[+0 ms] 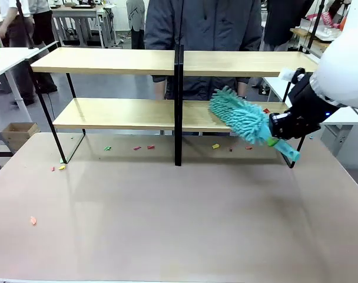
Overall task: Clean the shelves.
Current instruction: Clean another randomly selected level of the Shelf with the Duster.
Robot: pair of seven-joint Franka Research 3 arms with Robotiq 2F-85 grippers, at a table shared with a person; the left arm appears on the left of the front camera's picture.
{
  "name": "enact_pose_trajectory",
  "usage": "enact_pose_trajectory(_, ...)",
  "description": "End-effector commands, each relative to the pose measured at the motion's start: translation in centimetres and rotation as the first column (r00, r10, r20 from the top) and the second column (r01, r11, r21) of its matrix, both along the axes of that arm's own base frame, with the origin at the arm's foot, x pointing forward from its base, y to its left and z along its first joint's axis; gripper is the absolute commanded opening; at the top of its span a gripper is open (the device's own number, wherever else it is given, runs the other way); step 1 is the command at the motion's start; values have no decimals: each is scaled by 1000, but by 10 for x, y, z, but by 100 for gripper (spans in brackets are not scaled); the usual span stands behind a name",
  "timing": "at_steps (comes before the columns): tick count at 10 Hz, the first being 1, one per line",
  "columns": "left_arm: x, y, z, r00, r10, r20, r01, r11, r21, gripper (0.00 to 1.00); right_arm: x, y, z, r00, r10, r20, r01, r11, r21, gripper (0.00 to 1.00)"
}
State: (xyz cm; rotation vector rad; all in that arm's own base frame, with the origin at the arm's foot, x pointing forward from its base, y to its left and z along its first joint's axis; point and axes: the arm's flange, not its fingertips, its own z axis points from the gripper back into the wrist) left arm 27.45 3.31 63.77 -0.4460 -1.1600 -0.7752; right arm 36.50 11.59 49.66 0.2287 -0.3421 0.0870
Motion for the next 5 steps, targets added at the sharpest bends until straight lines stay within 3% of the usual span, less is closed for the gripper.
enact_pose_trajectory(1, 1, 0, -1, 1000, -10, 4, 10, 1000, -2, 100, -10, -10, 16, 979, -183, -86, 177, 982, -66, 12)
enact_pose_trajectory(3, 1, 0, -1, 1000, -10, 4, 10, 1000, -2, 100, -18, -29, 24, 935, -336, -115, 331, 942, -58, 12)
enact_pose_trajectory(5, 1, 0, -1, 1000, -10, 4, 10, 1000, -2, 100, -14, -31, 16, 964, -254, -81, 250, 967, -51, 12)
